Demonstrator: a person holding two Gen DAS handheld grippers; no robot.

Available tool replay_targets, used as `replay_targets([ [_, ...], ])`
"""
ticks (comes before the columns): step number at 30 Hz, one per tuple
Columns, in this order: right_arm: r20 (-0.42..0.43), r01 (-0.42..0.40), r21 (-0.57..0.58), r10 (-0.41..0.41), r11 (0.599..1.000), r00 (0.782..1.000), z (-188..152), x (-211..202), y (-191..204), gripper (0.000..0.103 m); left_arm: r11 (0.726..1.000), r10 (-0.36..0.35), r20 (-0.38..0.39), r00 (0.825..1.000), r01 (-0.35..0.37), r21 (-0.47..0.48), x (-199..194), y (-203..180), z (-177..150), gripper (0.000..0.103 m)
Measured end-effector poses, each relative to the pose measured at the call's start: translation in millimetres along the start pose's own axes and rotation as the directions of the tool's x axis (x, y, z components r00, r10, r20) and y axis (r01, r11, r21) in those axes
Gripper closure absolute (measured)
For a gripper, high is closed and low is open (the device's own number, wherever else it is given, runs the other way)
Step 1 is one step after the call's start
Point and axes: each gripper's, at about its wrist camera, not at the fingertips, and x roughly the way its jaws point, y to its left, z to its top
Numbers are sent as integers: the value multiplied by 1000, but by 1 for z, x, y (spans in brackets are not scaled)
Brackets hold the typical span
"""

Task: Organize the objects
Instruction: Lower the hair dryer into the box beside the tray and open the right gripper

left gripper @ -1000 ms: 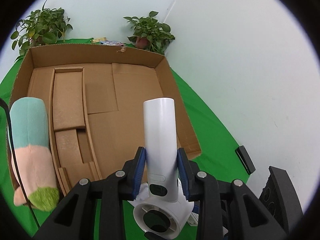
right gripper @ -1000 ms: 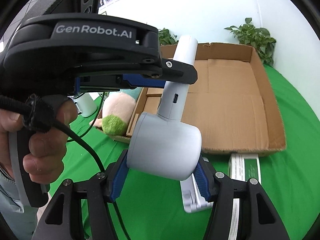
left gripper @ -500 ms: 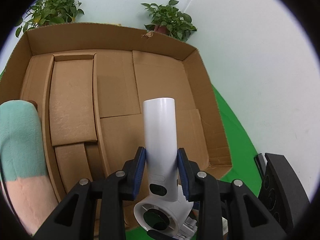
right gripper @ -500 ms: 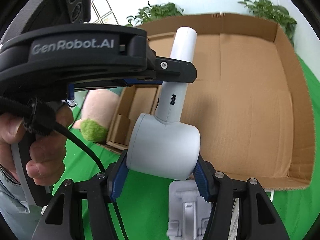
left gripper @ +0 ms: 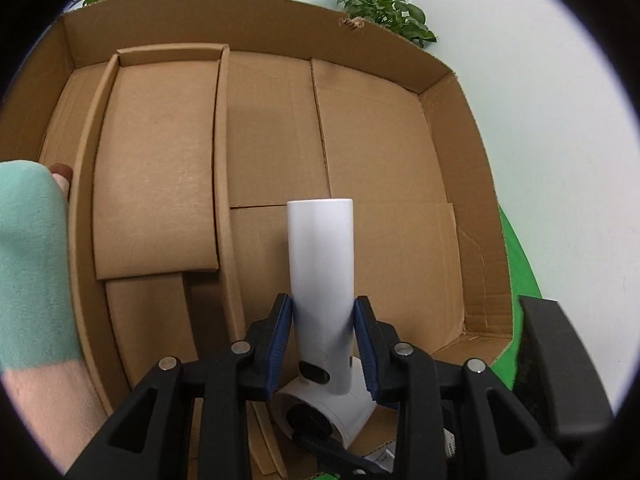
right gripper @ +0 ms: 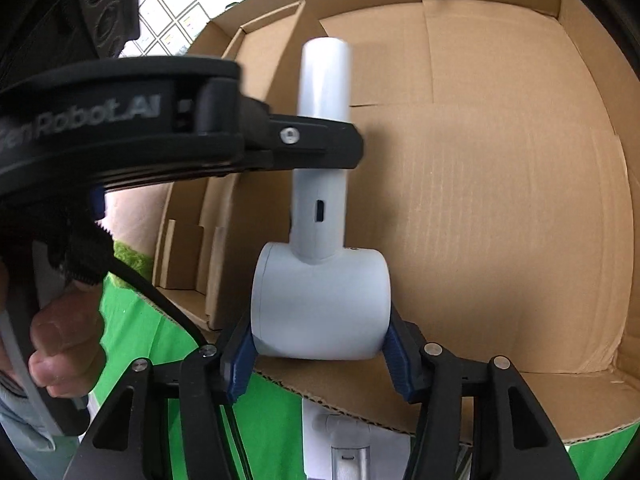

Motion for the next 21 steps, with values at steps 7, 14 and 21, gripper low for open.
replay_targets([
  [7, 29, 34, 24, -35, 999, 999, 11, 1, 14, 50, 1000, -27, 95, 995, 26, 5, -40, 7, -4, 75],
  [14, -28, 49, 72, -47, 996, 999, 18, 12, 29, 45, 1000, -17, 134, 991, 19, -18, -67, 26, -30, 75],
  [21, 21, 20, 66, -21, 998, 1000, 21, -7, 41, 40, 999, 17, 171, 985, -12, -30, -86, 38, -62, 75],
])
